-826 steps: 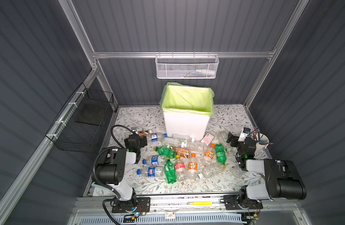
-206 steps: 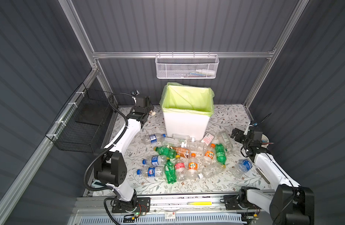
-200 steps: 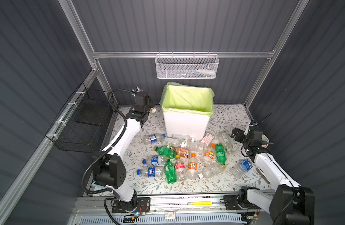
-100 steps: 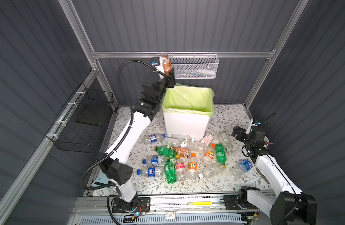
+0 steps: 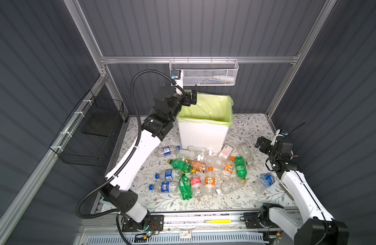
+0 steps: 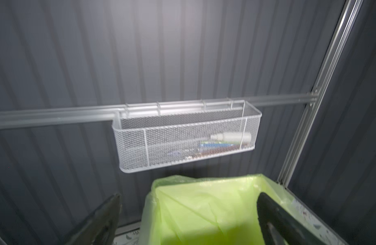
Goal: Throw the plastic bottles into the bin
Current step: 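Open the left gripper over the bin to drop the coffee bottle, then lower the left gripper to the table while the right gripper grasps a clear bottle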
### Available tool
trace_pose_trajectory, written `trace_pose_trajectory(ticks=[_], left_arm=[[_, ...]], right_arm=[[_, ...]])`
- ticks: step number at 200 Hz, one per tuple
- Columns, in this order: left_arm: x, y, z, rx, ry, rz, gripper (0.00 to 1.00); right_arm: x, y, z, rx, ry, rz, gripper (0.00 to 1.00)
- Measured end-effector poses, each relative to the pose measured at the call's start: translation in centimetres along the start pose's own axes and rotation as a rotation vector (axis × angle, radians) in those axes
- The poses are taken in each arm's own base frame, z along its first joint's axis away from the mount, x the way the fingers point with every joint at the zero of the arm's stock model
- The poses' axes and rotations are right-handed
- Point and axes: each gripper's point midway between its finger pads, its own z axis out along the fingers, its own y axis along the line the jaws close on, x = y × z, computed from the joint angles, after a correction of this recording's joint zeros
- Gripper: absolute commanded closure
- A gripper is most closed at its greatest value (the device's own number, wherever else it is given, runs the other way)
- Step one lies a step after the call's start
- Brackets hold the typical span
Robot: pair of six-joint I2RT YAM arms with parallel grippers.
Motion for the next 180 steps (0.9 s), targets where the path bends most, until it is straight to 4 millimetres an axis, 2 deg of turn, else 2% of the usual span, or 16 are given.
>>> trace_pose_trajectory(ticks=[12, 24, 36, 63, 83, 95, 117, 136, 180], left_arm=[[-0.8, 0.7, -1.1, -0.023, -0.028, -0.008, 0.0], [0.0, 1.2, -1.3, -0.049, -0.018, -0.005, 0.0], [2.3, 1.6, -0.9, -0.08, 0.026, 0.009, 0.0], [9.0, 2.9, -0.5, -0.162, 0.176, 0.069, 0.0], [11.9, 4.6, -0.8, -0.226, 0.252, 0.098, 0.0], [13.0, 6.0, -1.2, -0.258, 0.281, 0.094, 0.0], [14.4, 10.4, -2.7, -0.355, 0.32, 0.049, 0.0], [15.4, 13.5, -4.4, -0.433, 0.344, 0.025, 0.0], [18.1, 14.1, -5.7, -0.462, 0.414, 0.013, 0.0]], right_arm=[[0.8, -0.3, 0.4, 0.015, 0.041, -0.002, 0.02], [1.7, -0.5, 1.0, 0.029, 0.09, -0.01, 0.04], [2.6, -0.5, 1.7, 0.037, 0.151, -0.025, 0.05], [4.3, 0.2, 3.7, 0.033, 0.292, -0.07, 0.05], [5.4, 1.2, 4.7, 0.016, 0.378, -0.126, 0.07], [6.0, 2.1, 5.2, 0.0, 0.418, -0.166, 0.09], [7.4, 3.4, 5.7, -0.023, 0.481, -0.234, 0.12], [8.4, 3.8, 6.2, -0.027, 0.531, -0.277, 0.15], [10.6, 3.7, 7.4, -0.02, 0.628, -0.349, 0.2]])
